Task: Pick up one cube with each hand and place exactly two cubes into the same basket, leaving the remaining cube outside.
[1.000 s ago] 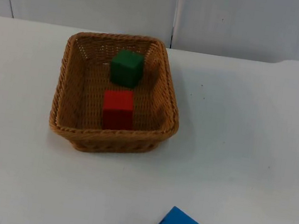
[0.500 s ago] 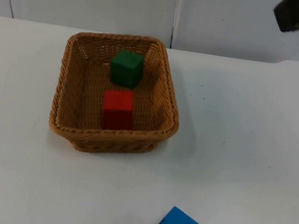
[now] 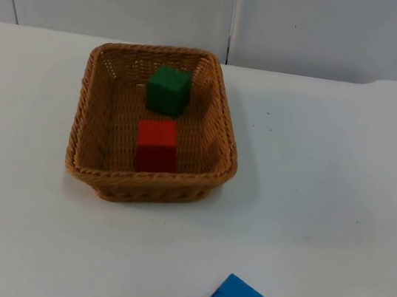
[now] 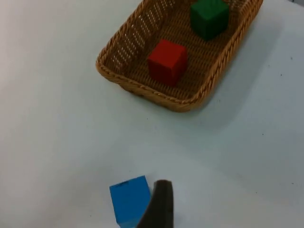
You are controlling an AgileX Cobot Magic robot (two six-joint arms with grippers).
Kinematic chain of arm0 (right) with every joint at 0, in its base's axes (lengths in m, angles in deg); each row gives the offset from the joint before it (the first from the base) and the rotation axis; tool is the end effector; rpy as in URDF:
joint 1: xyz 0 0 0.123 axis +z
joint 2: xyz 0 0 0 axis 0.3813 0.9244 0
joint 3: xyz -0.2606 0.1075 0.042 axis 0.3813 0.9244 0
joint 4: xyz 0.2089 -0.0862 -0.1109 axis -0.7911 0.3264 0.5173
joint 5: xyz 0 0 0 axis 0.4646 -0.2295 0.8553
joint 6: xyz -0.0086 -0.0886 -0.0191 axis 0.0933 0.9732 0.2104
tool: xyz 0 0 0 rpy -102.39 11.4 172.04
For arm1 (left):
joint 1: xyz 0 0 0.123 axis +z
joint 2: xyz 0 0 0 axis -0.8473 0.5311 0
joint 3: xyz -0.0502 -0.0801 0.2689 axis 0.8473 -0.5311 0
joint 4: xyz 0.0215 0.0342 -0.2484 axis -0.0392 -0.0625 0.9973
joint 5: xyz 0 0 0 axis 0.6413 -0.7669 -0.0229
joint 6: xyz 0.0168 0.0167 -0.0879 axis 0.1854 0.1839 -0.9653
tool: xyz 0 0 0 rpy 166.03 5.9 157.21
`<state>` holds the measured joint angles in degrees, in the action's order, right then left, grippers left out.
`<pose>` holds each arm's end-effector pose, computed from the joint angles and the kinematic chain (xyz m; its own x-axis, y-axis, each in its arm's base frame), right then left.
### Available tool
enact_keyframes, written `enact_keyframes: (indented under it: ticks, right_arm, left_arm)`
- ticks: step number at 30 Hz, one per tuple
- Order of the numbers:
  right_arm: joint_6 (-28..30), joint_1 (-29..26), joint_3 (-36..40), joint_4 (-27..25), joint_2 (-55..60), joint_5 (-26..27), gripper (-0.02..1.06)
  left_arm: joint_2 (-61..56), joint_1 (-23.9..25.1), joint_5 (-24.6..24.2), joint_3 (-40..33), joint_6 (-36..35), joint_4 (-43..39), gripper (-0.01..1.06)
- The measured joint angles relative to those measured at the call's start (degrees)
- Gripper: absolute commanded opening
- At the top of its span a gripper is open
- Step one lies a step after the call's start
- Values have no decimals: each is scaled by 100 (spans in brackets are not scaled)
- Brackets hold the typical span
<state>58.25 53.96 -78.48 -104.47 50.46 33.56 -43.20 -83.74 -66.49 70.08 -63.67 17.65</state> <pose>0.1416 0.1046 0.3203 -0.4757 -0.3752 -0.7956 -0.6634 0.7469 0.0445 0.0359 -0.0168 0.3469 -0.4336 0.1780 -0.8833 0.4185 0.9079 -0.0225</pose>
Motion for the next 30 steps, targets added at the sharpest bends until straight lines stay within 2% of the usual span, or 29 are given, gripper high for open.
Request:
enact_keyframes:
  ticks: [12, 18, 21, 24, 30]
  right_arm:
    - [-76, 0, 568, 0, -1473, -76, 74]
    - [-146, 0, 787, 22, -2083, -356, 74]
    - [-288, 0, 903, 186, -2315, -418, 74]
    - [-663, 0, 1083, 609, -2734, -581, 74]
    - [-783, 0, 1139, 868, -3240, -832, 74]
  left_arm:
    - [-1194, 0, -126, -1095, 35, 41, 80]
    - [-1755, 0, -296, -1206, 35, 41, 80]
    - [-1918, 0, -319, -1206, 35, 41, 80]
    - [-1942, 0, -449, -1231, 35, 41, 80]
    - [-1942, 0, -538, -1247, 35, 41, 80]
